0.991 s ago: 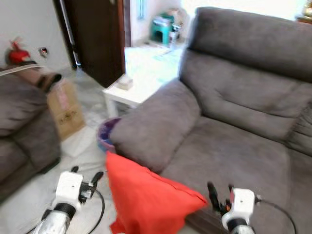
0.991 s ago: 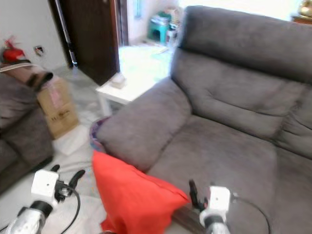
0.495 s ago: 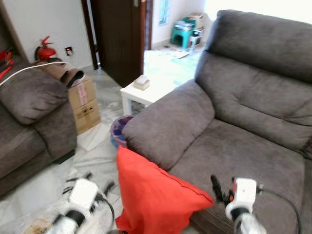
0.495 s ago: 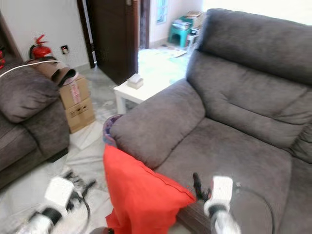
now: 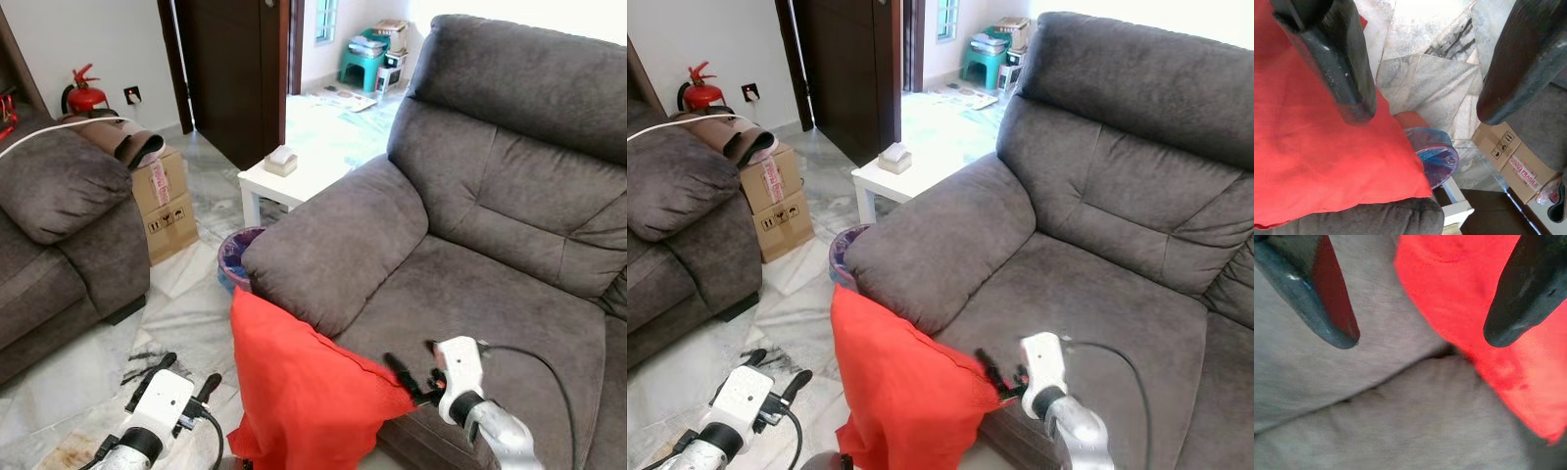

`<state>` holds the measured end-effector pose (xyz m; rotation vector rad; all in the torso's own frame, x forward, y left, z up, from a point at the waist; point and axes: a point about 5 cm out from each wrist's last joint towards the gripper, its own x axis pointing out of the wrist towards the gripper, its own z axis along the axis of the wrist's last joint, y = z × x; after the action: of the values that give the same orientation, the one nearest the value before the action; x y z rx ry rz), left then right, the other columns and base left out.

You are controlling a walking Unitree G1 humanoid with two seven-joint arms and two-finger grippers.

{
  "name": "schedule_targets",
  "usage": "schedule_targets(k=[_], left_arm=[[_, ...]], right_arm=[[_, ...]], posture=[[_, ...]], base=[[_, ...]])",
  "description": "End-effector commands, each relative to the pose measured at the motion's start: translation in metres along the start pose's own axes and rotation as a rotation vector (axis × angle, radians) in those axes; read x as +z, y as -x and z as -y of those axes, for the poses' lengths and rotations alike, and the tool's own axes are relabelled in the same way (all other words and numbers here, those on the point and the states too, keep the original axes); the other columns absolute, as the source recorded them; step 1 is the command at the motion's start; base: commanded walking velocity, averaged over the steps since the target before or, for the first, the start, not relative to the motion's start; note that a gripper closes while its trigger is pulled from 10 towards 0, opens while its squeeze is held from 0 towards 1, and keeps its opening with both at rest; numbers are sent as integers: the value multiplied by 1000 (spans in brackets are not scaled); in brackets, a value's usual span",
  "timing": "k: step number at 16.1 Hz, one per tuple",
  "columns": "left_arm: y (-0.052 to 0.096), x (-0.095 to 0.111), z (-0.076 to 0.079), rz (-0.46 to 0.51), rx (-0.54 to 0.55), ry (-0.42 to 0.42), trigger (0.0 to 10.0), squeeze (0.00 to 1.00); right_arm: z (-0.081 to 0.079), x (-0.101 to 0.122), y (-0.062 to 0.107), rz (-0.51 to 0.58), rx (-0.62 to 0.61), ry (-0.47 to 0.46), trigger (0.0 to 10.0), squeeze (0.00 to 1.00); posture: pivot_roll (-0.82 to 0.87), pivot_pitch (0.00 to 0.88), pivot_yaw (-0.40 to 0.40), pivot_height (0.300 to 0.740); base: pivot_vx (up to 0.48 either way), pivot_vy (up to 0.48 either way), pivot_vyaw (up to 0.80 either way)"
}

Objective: Move the pillow to the sofa from floor

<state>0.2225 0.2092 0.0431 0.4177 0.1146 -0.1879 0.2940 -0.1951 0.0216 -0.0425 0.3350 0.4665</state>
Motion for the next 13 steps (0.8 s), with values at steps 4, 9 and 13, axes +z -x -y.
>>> schedule_targets(k=[4, 9, 13], left_arm=[[4, 1, 5, 10, -23, -8, 10000, 0], [2, 4, 8, 23, -41, -4, 10000, 0], [5, 5, 8, 24, -47, 5, 10000, 0]], right_arm=[[15, -3, 13, -108, 138, 36, 10000, 1000], [13, -17, 16, -204, 107, 75, 10000, 1000], [0, -28, 14, -255, 171, 53, 10000, 1000]], posture=[[176, 74, -65, 622], [172, 73, -59, 622], [183, 80, -57, 622]], base=[[0, 0, 0], [0, 0, 0], [0, 0, 0]])
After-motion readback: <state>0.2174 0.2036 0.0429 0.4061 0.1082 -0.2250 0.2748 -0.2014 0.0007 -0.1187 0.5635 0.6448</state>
